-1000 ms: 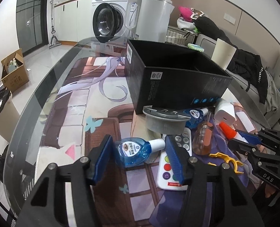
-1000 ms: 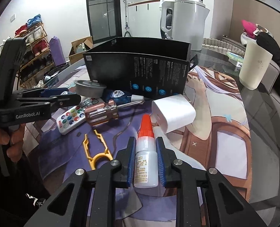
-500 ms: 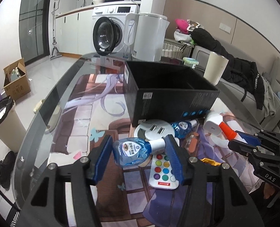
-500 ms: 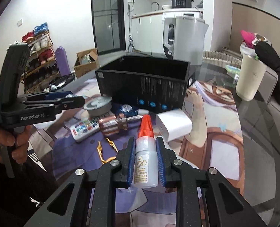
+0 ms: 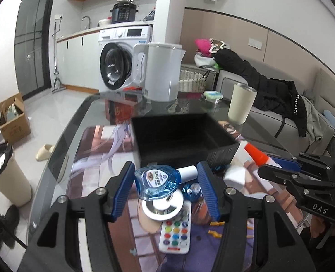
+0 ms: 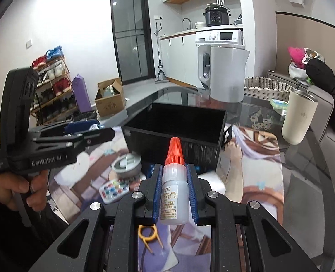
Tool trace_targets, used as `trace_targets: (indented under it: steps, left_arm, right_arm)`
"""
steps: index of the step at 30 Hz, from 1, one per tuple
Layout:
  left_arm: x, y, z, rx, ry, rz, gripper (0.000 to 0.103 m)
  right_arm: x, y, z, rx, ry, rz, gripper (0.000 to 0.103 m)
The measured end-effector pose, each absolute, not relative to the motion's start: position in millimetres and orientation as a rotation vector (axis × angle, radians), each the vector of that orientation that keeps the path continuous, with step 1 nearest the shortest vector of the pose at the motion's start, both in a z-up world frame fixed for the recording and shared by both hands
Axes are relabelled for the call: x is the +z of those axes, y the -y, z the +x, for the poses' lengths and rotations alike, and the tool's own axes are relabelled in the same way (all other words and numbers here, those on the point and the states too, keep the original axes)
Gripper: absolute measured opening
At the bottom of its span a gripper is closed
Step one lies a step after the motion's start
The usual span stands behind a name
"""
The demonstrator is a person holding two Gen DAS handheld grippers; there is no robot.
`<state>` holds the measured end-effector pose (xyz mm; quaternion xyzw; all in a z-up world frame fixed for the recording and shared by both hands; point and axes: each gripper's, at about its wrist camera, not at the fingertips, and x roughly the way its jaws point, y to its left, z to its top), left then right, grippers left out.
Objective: Organize rigid objects
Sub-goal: 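Lift and carry both held bottles over the open black box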
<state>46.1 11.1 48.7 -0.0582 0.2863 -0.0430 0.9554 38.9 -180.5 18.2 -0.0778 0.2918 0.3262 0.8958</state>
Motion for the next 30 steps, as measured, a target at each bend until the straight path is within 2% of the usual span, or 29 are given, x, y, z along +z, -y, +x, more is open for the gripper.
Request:
trace_targets:
  steps: [14,30]
  left_arm:
    - [82,-15,104,-0.083,-0.479,-0.069,0.056]
    - [44,-18,158,-0.089,-0.551,-0.045,0.056]
  right_arm:
    - [58,162,95,0.673,-0.54,-0.176,0.021]
    - [28,125,163,0.682,-0.613,-0.229,0.021]
